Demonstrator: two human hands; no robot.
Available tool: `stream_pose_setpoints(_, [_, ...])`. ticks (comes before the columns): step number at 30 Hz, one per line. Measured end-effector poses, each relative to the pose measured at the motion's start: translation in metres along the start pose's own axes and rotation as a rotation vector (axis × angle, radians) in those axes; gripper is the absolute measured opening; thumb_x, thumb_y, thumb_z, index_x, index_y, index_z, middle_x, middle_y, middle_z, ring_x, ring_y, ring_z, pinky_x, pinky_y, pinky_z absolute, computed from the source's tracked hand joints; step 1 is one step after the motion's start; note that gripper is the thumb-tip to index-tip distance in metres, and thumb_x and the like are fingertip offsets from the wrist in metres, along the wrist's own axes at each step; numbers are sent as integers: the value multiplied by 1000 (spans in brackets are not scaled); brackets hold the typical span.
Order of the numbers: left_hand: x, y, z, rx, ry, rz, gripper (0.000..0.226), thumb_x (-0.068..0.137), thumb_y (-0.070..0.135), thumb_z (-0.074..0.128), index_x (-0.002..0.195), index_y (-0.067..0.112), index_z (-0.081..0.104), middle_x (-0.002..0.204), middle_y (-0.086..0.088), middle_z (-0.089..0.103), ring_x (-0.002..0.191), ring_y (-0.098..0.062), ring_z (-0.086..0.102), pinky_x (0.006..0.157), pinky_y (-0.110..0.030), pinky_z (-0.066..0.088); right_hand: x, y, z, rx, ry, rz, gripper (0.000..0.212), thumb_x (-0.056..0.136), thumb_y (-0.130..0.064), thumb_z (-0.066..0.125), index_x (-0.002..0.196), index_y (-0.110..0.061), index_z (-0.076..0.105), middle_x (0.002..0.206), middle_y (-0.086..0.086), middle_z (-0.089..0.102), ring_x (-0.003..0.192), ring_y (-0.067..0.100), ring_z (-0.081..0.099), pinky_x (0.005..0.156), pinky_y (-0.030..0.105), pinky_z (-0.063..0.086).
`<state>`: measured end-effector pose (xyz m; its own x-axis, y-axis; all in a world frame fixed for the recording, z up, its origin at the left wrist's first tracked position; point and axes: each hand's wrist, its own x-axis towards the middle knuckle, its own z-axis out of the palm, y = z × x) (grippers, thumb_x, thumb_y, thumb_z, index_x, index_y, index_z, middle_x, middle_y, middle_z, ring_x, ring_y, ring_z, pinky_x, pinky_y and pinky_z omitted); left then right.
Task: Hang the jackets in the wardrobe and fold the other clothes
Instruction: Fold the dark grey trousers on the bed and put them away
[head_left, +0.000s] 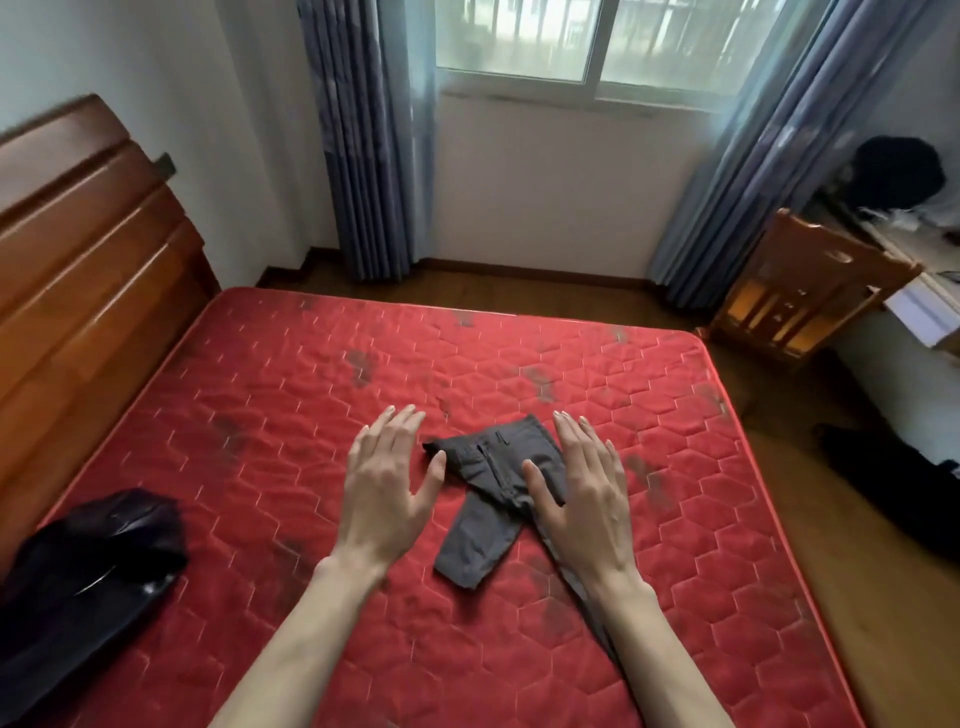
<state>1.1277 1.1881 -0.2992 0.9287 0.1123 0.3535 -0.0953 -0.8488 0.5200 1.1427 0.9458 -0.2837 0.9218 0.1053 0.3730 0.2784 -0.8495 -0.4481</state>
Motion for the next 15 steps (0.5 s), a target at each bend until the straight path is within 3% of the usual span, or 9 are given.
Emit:
stream_pose_setpoints(3, [24, -4, 36, -4, -39, -14, 58, 103, 50, 47, 150, 16, 50, 157, -1, 49, 154, -17, 31, 125, -53, 27, 23, 32, 20, -8, -20, 27, 67, 102, -57, 51, 158, -21, 38, 160, -2, 44, 153, 16, 33, 124, 49, 30])
stream_pose_setpoints(8, [46, -20, 100, -12, -70, -73, 58, 101, 49, 46, 148, 16, 54, 154, -2, 53, 153, -16, 34, 124, -52, 30, 55, 90, 62, -2, -47, 47, 67, 101, -50, 60, 157, -21, 38, 161, -1, 44, 153, 17, 33, 125, 49, 27])
stream_pose_setpoints(15, [64, -71, 198, 8, -106, -125, 56, 100, 45, 50, 148, 17, 53, 153, -1, 54, 151, -16, 36, 122, -52, 33, 87, 166, 151, 2, -109, 40, 67, 100, -52, 53, 156, -16, 42, 159, 2, 47, 153, 21, 34, 124, 51, 28])
